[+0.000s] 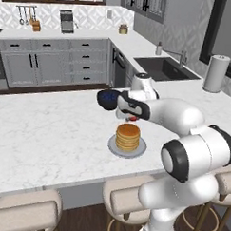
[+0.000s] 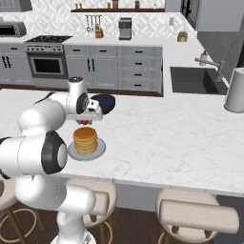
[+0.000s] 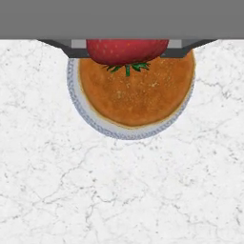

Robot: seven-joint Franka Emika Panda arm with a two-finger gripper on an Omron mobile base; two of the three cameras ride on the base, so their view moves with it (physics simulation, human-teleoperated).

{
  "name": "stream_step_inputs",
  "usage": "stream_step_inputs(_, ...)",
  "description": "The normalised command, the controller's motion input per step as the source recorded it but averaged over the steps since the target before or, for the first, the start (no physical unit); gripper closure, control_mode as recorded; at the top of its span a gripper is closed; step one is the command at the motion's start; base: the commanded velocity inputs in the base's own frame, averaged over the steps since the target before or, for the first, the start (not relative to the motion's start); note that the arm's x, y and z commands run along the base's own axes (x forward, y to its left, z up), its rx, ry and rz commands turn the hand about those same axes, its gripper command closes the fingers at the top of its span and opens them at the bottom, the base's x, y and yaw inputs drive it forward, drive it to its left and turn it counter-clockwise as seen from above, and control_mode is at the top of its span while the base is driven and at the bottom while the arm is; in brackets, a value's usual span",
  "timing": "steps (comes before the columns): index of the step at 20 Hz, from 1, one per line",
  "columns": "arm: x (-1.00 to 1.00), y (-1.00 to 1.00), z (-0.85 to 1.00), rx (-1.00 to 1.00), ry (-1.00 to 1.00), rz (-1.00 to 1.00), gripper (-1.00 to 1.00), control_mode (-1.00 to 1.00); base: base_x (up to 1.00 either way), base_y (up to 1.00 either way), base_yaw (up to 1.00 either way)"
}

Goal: Take the strawberry from the fridge and place it on top of the pancake, located on the dining counter.

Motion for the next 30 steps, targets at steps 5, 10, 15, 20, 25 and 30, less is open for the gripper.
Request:
stream_step_inputs(5,-0.13,0.03,-0.46,-0.09,0.0,0.0,1.0,-1.0,0.0,0.0,0.0)
stream_step_inputs(10,-0.15,0.05,-0.27,-0.02,0.0,0.0,1.0,-1.0,0.0,0.0,0.0)
stream_step_inputs(15,0.0,0.0,-0.22,0.0,0.0,0.0,1.0,-1.0,0.0,0.0,0.0)
stream_step_inputs(20,0.0,0.0,-0.12,0.0,0.02,0.0,1.0,-1.0,0.0,0.0,0.0)
stream_step_inputs(25,0.0,0.0,-0.15,0.0,0.03,0.0,-1.0,-1.0,0.0,0.0,0.0)
stream_step_inputs(30,0.0,0.0,-0.03,0.0,0.0,0.0,-1.0,-1.0,0.0,0.0,0.0)
